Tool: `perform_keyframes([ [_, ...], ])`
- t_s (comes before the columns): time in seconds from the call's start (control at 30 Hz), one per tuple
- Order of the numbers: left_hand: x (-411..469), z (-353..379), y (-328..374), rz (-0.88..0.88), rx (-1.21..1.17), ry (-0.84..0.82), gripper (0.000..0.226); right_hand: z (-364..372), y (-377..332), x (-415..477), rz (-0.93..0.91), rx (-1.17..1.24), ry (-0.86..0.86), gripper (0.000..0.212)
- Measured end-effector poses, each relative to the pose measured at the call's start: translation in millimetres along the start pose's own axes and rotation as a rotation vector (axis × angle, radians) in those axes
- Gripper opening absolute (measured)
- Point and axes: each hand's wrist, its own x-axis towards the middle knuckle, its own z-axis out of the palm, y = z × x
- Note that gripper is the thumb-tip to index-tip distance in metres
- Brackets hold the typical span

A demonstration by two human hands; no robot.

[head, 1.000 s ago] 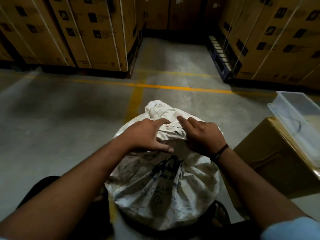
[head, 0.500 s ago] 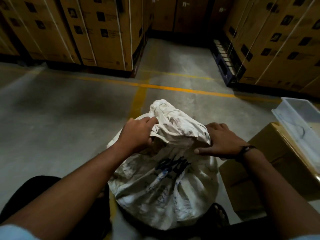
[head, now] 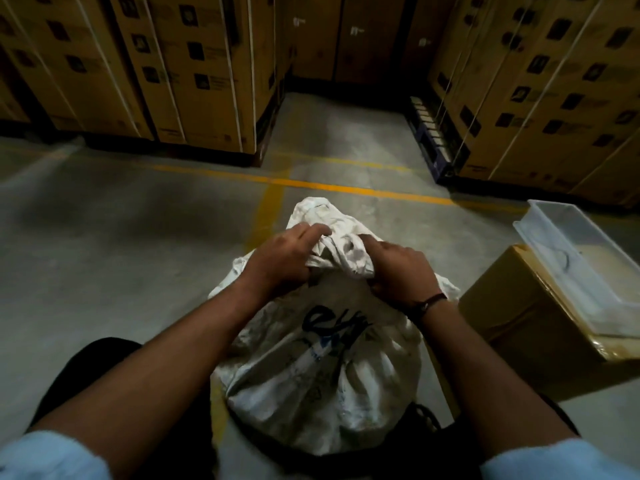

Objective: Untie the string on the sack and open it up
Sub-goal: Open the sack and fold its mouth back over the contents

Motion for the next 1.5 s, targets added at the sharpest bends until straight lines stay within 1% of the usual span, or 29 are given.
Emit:
perform_keyframes([
  [0.07, 0.2, -11.9, -7.9, -0.019, 0.018, -0.005, 0.061, 3.8, -3.7, -9.7, -0.071, -0.014, 0.208, 0.055],
  [0.1, 0.0, -19.2, -10.9, -0.034, 0.003, -0.03, 0.066, 5.5, -8.0, -14.2, -0.096, -0.021, 0.266, 0.051],
  [0.17, -3.3, -32.1, -14.1, -0.029, -0.073, -0.136, 0.073, 6.7, -19.1, -22.1, -0.094, -0.008, 0.28, 0.049],
  [0.27, -14.9, -44.4, -6.2, -0.009, -0.105, -0.374, 0.077, 7.1, -27.2, -30.7, -0.023, -0.003, 0.247, 0.055],
  [0.33, -19.8, -46.8, -1.5, -0.012, -0.108, -0.446, 0.075, 5.4, -35.3, -31.9, -0.018, -0.015, 0.2, 0.061],
  [0.37, -20.5, -46.7, -0.5, -0.006, -0.106, -0.437, 0.068, 5.1, -41.6, -32.9, -0.033, -0.019, 0.15, 0.067],
  [0.43, -20.1, -46.3, -3.0, -0.012, -0.086, -0.441, 0.045, 2.7, -55.8, -38.6, -0.051, -0.003, 0.009, 0.092],
  [0.47, -19.7, -47.4, -4.7, -0.014, -0.044, -0.453, 0.039, -0.2, -62.1, -42.9, -0.069, 0.039, -0.068, 0.102],
  [0.5, -20.0, -47.7, -6.6, 0.003, 0.022, -0.451, 0.038, -2.3, -65.5, -46.2, -0.089, 0.12, -0.137, 0.107],
  [0.57, -22.1, -47.1, -6.2, 0.043, 0.103, -0.413, 0.042, -5.6, -60.7, -46.8, -0.079, 0.395, -0.256, 0.105],
  [0.6, -21.9, -47.1, -3.9, 0.073, 0.097, -0.374, 0.044, -7.4, -54.7, -44.2, -0.063, 0.521, -0.273, 0.1],
  [0.63, -22.5, -47.4, -2.6, 0.12, 0.078, -0.318, 0.045, -7.9, -48.4, -40.2, -0.045, 0.591, -0.272, 0.089],
  [0.67, -22.2, -48.9, -0.7, 0.19, 0.068, -0.252, 0.045, -9.7, -43.7, -37.2, -0.023, 0.564, -0.257, 0.066],
  [0.7, -22.2, -51.1, -1.0, 0.261, 0.072, -0.183, 0.044, -12.8, -41.5, -35.7, 0.001, 0.476, -0.241, 0.043],
  [0.73, -22.7, -54.8, -2.5, 0.322, 0.072, -0.11, 0.042, -13.7, -40.2, -36.4, 0.012, 0.36, -0.22, 0.037],
  [0.83, -24.5, -67.2, -16.0, 0.397, 0.108, 0.042, 0.033, -7.6, -35.0, -40.4, -0.117, 0.086, -0.121, 0.046],
  [0.9, -24.9, -69.7, -28.6, 0.405, 0.176, 0.058, 0.025, -7.7, -30.0, -43.1, -0.137, 0.091, -0.156, 0.05],
  [0.97, -24.5, -65.5, -40.2, 0.314, 0.212, 0.044, 0.025, -6.0, -28.1, -45.6, -0.057, 0.126, -0.217, 0.051],
  [1.0, -24.1, -63.9, -43.2, 0.242, 0.209, 0.031, 0.029, -1.0, -27.6, -47.0, -0.045, 0.085, -0.204, 0.052],
  [1.03, -24.7, -63.0, -43.4, 0.158, 0.215, -0.012, 0.039, 3.6, -28.3, -49.2, -0.056, 0.04, -0.18, 0.054],
  [1.1, -29.0, -61.1, -31.5, 0.058, 0.267, -0.198, 0.074, 10.5, -31.7, -55.2, -0.078, -0.003, -0.11, 0.057],
  [1.13, -31.7, -60.5, -20.2, 0.065, 0.274, -0.297, 0.092, 15.2, -32.8, -56.4, -0.093, -0.02, -0.06, 0.056],
  [1.17, -32.9, -59.3, -5.5, 0.118, 0.267, -0.342, 0.104, 19.0, -35.7, -56.0, -0.104, -0.04, -0.004, 0.053],
  [1.23, -29.1, -53.1, 27.7, 0.254, 0.24, -0.312, 0.109, 21.0, -49.7, -53.9, -0.106, -0.037, 0.081, 0.044],
  [1.27, -25.0, -48.7, 40.5, 0.275, 0.215, -0.299, 0.107, 22.0, -57.7, -51.9, -0.102, -0.021, 0.112, 0.039],
  [1.33, -16.5, -40.2, 49.8, 0.195, 0.069, -0.418, 0.103, 26.0, -65.5, -46.4, -0.051, 0.051, 0.118, 0.033],
  [1.4, -13.4, -31.0, 37.2, 0.054, -0.134, -0.582, 0.1, 29.7, -64.7, -43.3, -0.002, 0.11, 0.083, 0.044],
  [1.43, -13.0, -29.0, 27.4, 0.0, -0.169, -0.642, 0.102, 29.3, -65.1, -43.6, 0.003, 0.117, 0.043, 0.055],
  [1.5, -12.0, -26.3, 14.5, -0.059, -0.076, -0.76, 0.106, 25.6, -69.1, -46.1, -0.054, 0.144, -0.078, 0.076],
])
